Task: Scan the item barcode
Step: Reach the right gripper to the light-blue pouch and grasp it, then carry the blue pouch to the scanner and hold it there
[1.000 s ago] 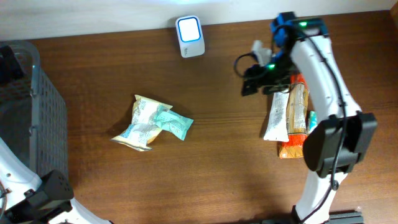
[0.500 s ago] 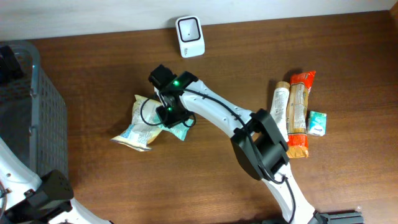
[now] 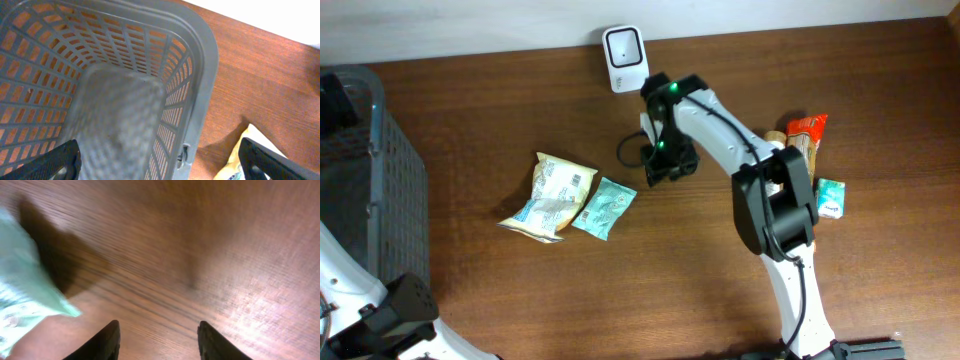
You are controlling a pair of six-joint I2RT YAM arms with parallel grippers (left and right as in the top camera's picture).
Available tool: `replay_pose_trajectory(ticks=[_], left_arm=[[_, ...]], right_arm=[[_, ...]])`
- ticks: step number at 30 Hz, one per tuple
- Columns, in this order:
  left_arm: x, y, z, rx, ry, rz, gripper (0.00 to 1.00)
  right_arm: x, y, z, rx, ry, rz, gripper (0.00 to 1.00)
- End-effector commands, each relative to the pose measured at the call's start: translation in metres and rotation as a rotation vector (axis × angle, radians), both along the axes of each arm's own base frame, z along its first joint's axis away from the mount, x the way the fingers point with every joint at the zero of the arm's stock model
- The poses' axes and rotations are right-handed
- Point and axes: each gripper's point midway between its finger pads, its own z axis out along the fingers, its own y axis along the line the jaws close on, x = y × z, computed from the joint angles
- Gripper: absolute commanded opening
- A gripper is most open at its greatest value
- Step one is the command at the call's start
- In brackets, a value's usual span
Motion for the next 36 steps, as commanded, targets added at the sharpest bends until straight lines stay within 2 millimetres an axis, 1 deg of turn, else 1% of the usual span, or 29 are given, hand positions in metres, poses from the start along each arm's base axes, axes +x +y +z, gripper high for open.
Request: replay_pose_trajectory(ticks=[1, 2, 3, 5, 7, 8, 9, 11, 12, 13, 14, 15, 16, 17, 18, 19, 21, 22, 23, 24, 25, 26, 27, 28, 29, 32, 34, 36], left_arm=[[0.001, 0.000, 0.002, 0.004, -0.007, -0.016, 0.99], [0.001, 0.000, 0.002, 0.004, -0.007, -0.016, 0.99], [0.001, 0.000, 0.002, 0.004, -0.007, -0.016, 0.99], [0.001, 0.000, 0.002, 0.004, -0.007, -0.016, 0.99], [0.001, 0.000, 0.002, 0.004, -0.007, -0.016, 0.99], [0.001, 0.000, 0.002, 0.004, -0.007, -0.016, 0.99], [0.001, 0.000, 0.002, 0.004, -0.007, -0.016, 0.99], [0.001, 0.000, 0.002, 0.004, -0.007, -0.016, 0.99], [0.001, 0.000, 0.002, 0.004, -0.007, -0.016, 0.99], [0.001, 0.000, 0.002, 0.004, -0.007, -0.016, 0.99], [0.001, 0.000, 0.002, 0.004, -0.007, -0.016, 0.99], [0.001, 0.000, 0.002, 0.004, -0.007, -0.016, 0.99], [0.001, 0.000, 0.002, 0.004, -0.007, -0.016, 0.99], [0.001, 0.000, 0.002, 0.004, -0.007, -0.016, 0.99], [0.001, 0.000, 0.002, 0.004, -0.007, -0.016, 0.99], [0.001, 0.000, 0.002, 0.004, -0.007, -0.016, 0.99], [0.001, 0.000, 0.002, 0.004, -0.007, -0.016, 0.99], [0.001, 0.000, 0.002, 0.004, -0.007, -0.016, 0.99], [0.001, 0.000, 0.002, 0.004, -0.007, -0.016, 0.99], [0.001, -0.001, 0.002, 0.004, -0.006, -0.016, 0.99], [0.001, 0.000, 0.002, 0.004, -0.007, -0.016, 0.99], [0.001, 0.000, 0.002, 0.004, -0.007, -0.016, 0.99], [0.001, 0.000, 0.002, 0.004, -0.007, -0.016, 0.99], [0.001, 0.000, 0.002, 0.004, -0.007, -0.016, 0.99], [0.001, 0.000, 0.002, 0.004, -0.007, -0.016, 0.99], [0.001, 0.000, 0.002, 0.004, -0.007, -0.016, 0.99], [0.001, 0.000, 0.002, 0.004, -0.007, -0.016, 0.99], [0.001, 0.000, 0.002, 0.004, -0.007, -0.016, 0.99]], right_arm=[[0.011, 0.018, 0.024, 0.205, -0.062, 0.122, 0.61], [0.016, 0.025, 0.023, 0.235, -0.096, 0.162, 0.64], [0.015, 0.034, 0.021, 0.265, -0.102, 0.197, 0.66], [0.003, 0.049, 0.006, 0.283, -0.067, 0.239, 0.67], [-0.016, 0.070, -0.006, 0.395, 0.015, 0.257, 0.67], [-0.021, 0.079, -0.006, 0.458, 0.051, 0.246, 0.66], [-0.025, 0.084, -0.004, 0.492, 0.074, 0.243, 0.62], [-0.038, 0.090, -0.007, 0.490, 0.109, 0.254, 0.61], [-0.044, 0.092, -0.009, 0.489, 0.126, 0.259, 0.59], [-0.056, 0.098, -0.018, 0.505, 0.151, 0.268, 0.57], [-0.063, 0.104, -0.024, 0.526, 0.165, 0.272, 0.55], [-0.066, 0.106, -0.029, 0.529, 0.170, 0.260, 0.49], [-0.066, 0.107, -0.031, 0.532, 0.170, 0.253, 0.33], [-0.061, 0.105, -0.030, 0.540, 0.159, 0.245, 0.17], [-0.055, 0.099, -0.026, 0.544, 0.148, 0.227, 0.09], [-0.047, 0.093, -0.018, 0.559, 0.130, 0.209, 0.04], [-0.014, 0.069, 0.037, 0.627, -0.013, 0.176, 0.04], [-0.004, 0.058, 0.065, 0.645, -0.080, 0.164, 0.04], [0.007, 0.039, 0.112, 0.667, -0.195, 0.150, 0.04], [0.011, 0.022, 0.153, 0.678, -0.292, 0.138, 0.04], [0.009, 0.006, 0.186, 0.683, -0.364, 0.121, 0.04], [0.005, -0.006, 0.206, 0.683, -0.405, 0.108, 0.04], [0.000, -0.017, 0.222, 0.679, -0.433, 0.091, 0.04], [-0.005, -0.026, 0.231, 0.670, -0.444, 0.074, 0.04], [-0.008, -0.031, 0.233, 0.666, -0.433, 0.056, 0.04], [-0.010, -0.032, 0.232, 0.664, -0.420, 0.051, 0.04], [-0.005, -0.035, 0.241, 0.640, -0.461, 0.058, 0.04], [0.001, -0.037, 0.267, 0.618, -0.551, 0.080, 0.04]])
